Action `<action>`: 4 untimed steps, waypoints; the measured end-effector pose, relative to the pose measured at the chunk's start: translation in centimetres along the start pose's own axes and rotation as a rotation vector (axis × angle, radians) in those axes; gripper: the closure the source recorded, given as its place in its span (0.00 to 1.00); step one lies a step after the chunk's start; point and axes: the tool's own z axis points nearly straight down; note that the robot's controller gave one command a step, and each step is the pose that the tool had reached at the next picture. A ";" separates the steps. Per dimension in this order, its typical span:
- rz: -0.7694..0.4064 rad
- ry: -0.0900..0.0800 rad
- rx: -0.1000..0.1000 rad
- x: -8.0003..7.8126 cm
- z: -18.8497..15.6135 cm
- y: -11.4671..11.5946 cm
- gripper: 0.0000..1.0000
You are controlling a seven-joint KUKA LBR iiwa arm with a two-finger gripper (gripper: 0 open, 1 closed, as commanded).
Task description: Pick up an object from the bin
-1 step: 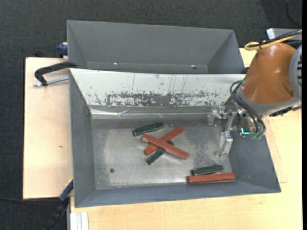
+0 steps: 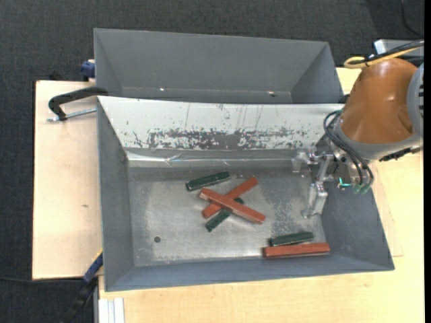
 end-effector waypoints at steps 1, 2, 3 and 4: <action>-0.030 -0.005 0.001 0.9 5.5 4.4 0.00; 0.033 -0.002 -0.001 1.2 8.0 6.9 0.00; 0.020 -0.020 -0.001 -4.9 7.5 11.1 1.00; 0.019 -0.003 0.000 -4.5 7.9 11.2 0.00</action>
Offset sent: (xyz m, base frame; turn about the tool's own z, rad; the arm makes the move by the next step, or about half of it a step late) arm -0.0136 0.0764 -0.0810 0.0672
